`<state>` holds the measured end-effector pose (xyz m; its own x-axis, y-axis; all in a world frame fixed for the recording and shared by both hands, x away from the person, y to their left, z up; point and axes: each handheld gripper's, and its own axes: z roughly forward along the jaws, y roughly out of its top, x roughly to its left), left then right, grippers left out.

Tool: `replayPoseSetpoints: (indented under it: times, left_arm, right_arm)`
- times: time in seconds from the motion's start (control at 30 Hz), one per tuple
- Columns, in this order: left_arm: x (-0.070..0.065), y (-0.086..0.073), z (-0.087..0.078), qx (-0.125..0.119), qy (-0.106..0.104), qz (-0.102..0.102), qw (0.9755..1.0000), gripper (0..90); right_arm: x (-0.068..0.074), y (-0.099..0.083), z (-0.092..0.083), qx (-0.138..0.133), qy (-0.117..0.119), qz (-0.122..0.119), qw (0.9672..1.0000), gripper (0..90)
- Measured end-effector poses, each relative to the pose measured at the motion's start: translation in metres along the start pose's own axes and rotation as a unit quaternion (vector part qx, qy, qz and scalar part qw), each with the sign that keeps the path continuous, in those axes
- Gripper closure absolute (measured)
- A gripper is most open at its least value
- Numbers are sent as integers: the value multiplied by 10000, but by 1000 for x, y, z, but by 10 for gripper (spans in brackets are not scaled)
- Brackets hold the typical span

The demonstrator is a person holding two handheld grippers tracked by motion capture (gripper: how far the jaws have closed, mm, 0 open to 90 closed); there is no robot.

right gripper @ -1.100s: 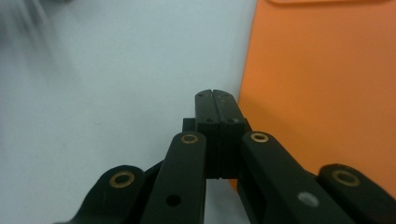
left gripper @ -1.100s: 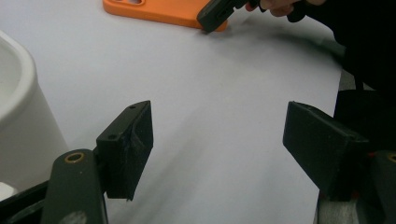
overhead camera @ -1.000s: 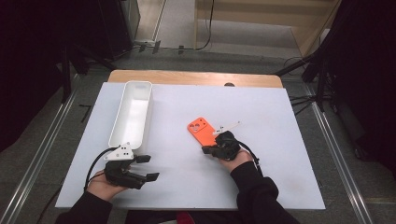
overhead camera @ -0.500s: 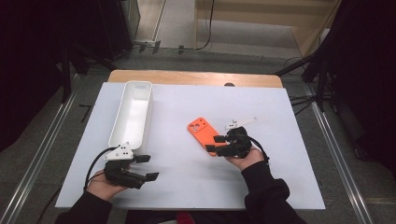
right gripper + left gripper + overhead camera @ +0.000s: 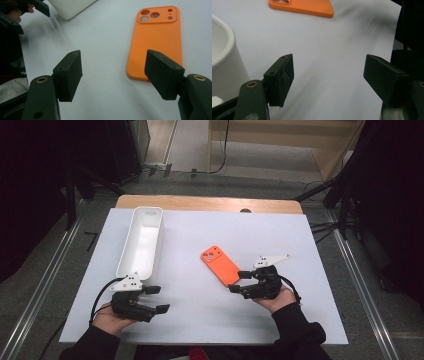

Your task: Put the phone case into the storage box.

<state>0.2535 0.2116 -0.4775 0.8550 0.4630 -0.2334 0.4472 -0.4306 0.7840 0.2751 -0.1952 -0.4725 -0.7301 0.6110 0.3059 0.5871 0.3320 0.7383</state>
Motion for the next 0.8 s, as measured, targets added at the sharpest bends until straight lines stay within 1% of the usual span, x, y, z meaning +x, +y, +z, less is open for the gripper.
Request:
replayPoseSetpoints:
  times: [0.13,0.27,0.43,0.5,0.57,0.63,0.8]
  left_arm:
    - [0,0,0,20,-6,7,10000,248]
    - [0,0,0,30,-8,14,10000,248]
    - [0,0,0,45,-2,30,10000,248]
    - [0,0,1,41,-2,32,10000,248]
    - [0,0,1,50,14,21,10000,248]
    - [0,0,1,52,14,15,10000,248]
    - [-1,-1,2,57,6,36,10000,248]
  right_arm:
    - [1,-7,-10,-67,-8,29,10000,287]
    - [0,-17,-20,-85,-12,129,9999,286]
    - [-1,-28,-31,-185,-43,238,9995,268]
    - [-2,-32,-34,-158,-52,193,9997,260]
    - [-2,-37,-37,-144,-77,175,9997,259]
    - [-2,-41,-40,-138,-103,253,9995,259]
    - [-3,-53,-48,-193,-223,327,9990,259]
